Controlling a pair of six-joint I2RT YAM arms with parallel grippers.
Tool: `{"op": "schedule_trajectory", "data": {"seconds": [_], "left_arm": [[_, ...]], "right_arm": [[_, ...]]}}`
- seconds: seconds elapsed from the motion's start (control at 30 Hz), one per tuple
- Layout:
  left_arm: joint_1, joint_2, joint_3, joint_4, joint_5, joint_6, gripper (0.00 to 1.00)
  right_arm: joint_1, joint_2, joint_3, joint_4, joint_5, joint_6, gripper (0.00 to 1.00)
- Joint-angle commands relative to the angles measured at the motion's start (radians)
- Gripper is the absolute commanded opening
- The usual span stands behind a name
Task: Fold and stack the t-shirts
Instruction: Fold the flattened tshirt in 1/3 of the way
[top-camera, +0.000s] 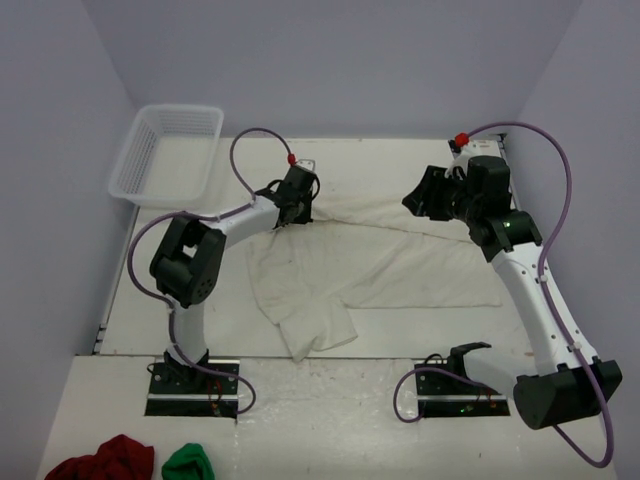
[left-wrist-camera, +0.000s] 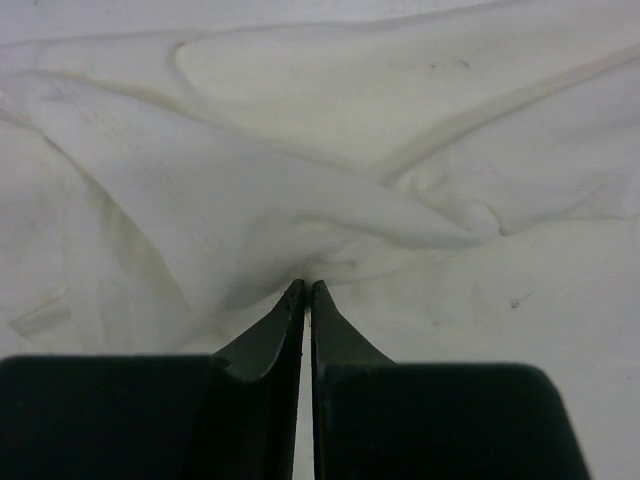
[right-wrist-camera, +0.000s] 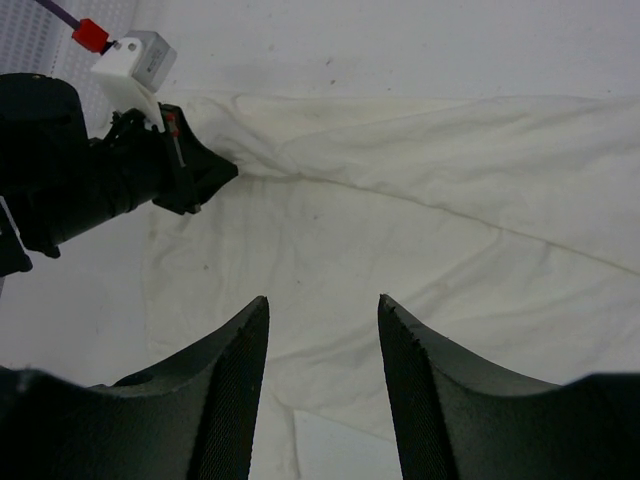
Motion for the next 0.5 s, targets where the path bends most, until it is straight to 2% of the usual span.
{"op": "schedule_trajectory", "data": {"seconds": [0.0, 0.23, 0.47], "left_arm": [[-0.008, -0.108, -0.009, -0.003, -0.027, 0.023, 0.05], [-0.074, -0.148, -0.026, -0.058, -0.013, 0.003, 0.06], [-0.188, -0.177, -0.06, -0.109, -0.028, -0.074, 0.07]], "right_arm": [[0.008, 0.0, -0.001, 0.031, -0.037, 0.01, 0.5], [0.008, -0.002, 0.021, 0.01, -0.015, 0.001, 0.5], [0.008, -0.017, 0.025, 0.008, -0.012, 0.001, 0.5]]}}
